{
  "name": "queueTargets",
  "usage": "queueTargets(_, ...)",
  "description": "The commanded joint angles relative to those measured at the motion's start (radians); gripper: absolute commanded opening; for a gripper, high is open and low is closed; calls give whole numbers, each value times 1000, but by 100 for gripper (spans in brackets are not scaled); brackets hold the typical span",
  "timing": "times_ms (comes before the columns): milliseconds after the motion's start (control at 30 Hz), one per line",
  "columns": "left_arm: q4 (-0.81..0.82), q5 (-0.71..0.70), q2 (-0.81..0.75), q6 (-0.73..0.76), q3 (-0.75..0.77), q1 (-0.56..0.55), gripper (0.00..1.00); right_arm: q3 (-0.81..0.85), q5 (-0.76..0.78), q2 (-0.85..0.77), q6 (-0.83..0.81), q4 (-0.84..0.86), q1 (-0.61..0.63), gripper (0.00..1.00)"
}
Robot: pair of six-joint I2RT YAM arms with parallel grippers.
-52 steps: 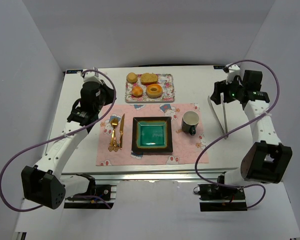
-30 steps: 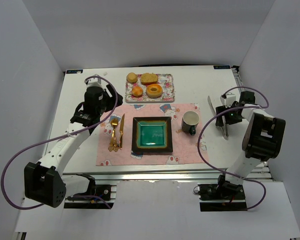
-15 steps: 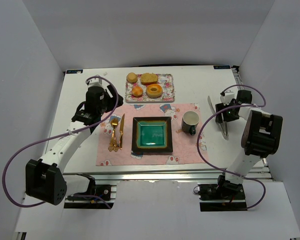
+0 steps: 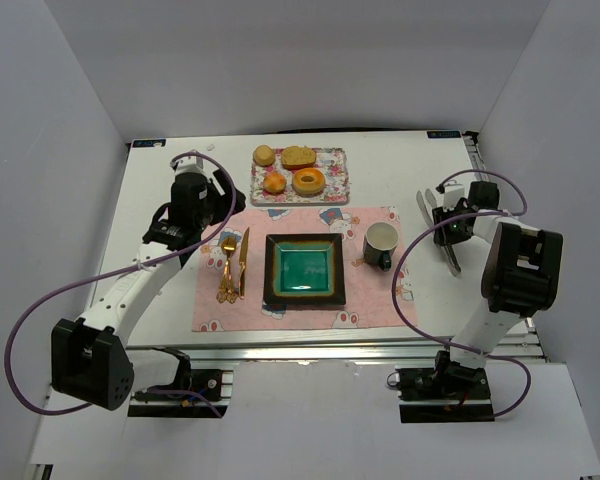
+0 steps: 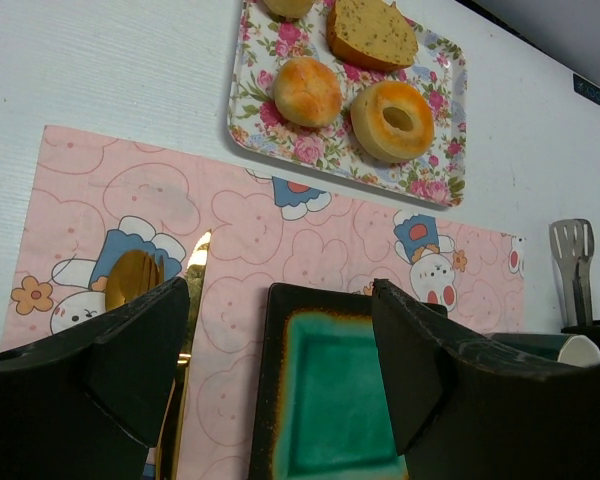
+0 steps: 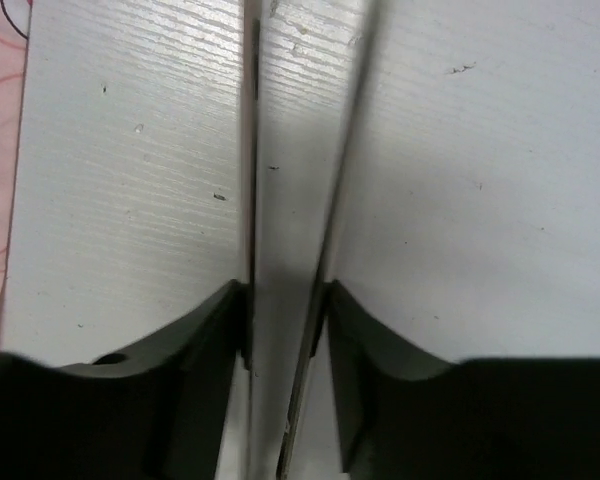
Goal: Place the bread
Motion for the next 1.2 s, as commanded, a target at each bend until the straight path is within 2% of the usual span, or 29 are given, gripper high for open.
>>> queueTargets(0, -3, 7, -20, 1, 23, 7, 83, -36, 56, 30, -38, -51, -1, 40)
queueTargets(33, -3, 7, -26, -1, 23, 7, 83, -28, 51, 25, -39, -55, -1, 36)
queueTargets(67, -5, 7, -29, -3, 23, 7, 83, -22, 41, 18, -38, -58, -2, 25)
queueTargets(167, -6, 1, -44, -7, 27, 7, 83, 18, -24, -43, -41, -74, -2, 10)
queueTargets(233, -8, 0, -50, -10, 35, 10, 83, 58, -65, -97, -44, -98, 3, 9)
queueTargets(367, 0, 1, -61, -16, 44, 10, 83, 238, -194, -140, -38, -210, 30, 23)
queueTargets(467, 4, 0, -66, -21, 50, 12, 83, 332, -234, -159, -35, -241, 85, 33)
queueTargets(600, 3, 0, -70, -22, 56, 14, 83, 429, -243, -159, -2, -265, 194, 40)
queueTargets(867, -9, -17, -106, -27, 53, 15, 83, 593, -271, -110, 41, -295, 357, 43)
queueTargets(1167, -32, -53, -159, -35, 29, 17, 83, 641, -222, -35, -36, -284, 552, 44)
